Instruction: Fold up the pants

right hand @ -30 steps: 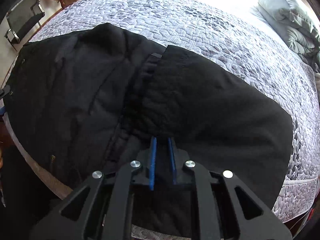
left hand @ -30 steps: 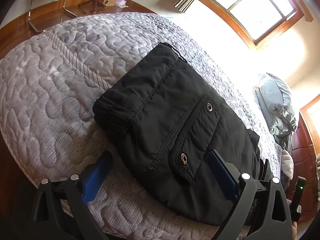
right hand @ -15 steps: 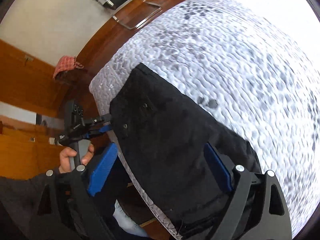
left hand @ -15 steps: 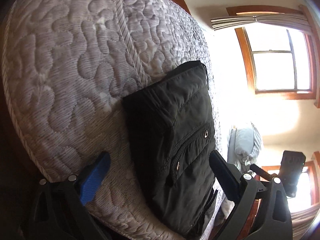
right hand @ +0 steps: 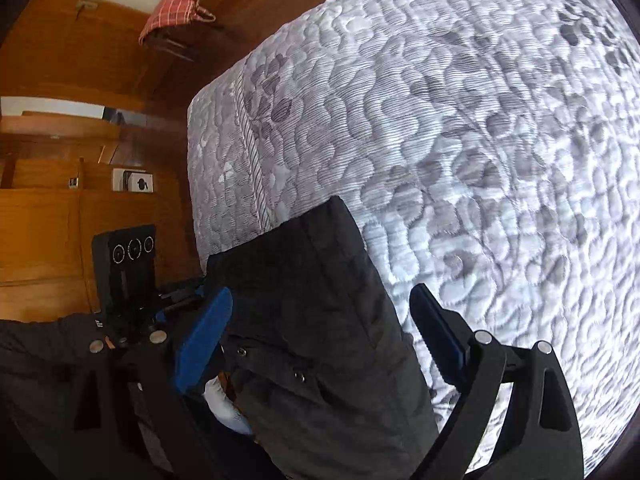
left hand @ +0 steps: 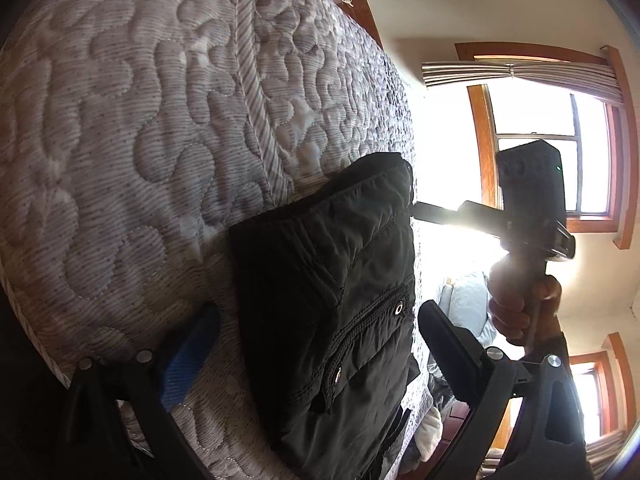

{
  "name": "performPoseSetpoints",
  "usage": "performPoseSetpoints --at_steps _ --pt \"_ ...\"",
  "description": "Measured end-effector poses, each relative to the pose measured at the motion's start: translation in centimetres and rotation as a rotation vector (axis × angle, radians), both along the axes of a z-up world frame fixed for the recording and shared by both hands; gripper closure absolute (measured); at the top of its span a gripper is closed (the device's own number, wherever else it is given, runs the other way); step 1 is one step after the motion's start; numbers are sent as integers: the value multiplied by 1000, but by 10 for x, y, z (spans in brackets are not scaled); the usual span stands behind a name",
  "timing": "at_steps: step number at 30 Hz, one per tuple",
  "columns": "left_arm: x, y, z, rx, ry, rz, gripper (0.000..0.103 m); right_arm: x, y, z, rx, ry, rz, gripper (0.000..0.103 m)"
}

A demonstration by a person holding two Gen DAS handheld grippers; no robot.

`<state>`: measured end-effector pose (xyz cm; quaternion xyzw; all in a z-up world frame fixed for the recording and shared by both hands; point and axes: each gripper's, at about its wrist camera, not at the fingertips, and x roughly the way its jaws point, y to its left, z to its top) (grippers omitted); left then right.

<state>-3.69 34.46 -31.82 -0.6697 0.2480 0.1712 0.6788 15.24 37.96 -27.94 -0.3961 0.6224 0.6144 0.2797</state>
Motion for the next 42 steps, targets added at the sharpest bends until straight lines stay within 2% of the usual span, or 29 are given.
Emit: performPoseSetpoints --at_steps 4,9,12,14,15,16,17,19,22,28,35,42 --pt "3 -5 -3 -7 -20 -51 7 -19 13 -23 -39 48 80 13" --pt "-7 10 -18 -115 -57 26 6 -34 20 -44 -86 61 160 12" --pt "0 12 -17 -98 -41 3 5 -31 24 -47 -111 86 164 12" --pt "0 10 -14 -89 -15 8 20 -30 24 -45 -120 97 175 22" --pt "-4 9 -13 -95 15 7 40 -30 24 -44 -125 101 188 34" --pt "-7 8 -16 -119 30 21 49 -29 23 -42 -127 96 196 39" --pt "-11 8 -19 -142 30 33 52 -29 23 -40 -126 93 200 44" --pt "-14 9 -19 -149 35 33 60 -30 23 -37 -121 80 202 61" --pt "-8 7 -4 -77 39 -1 67 -26 18 -25 -102 68 192 71" --pt "6 4 37 47 36 -54 70 -24 6 11 -49 29 178 73" --pt "22 -5 83 137 13 -97 70 -19 -13 66 14 -43 177 74" --pt "38 -28 126 263 2 -152 71 -17 -42 114 92 -105 198 76"
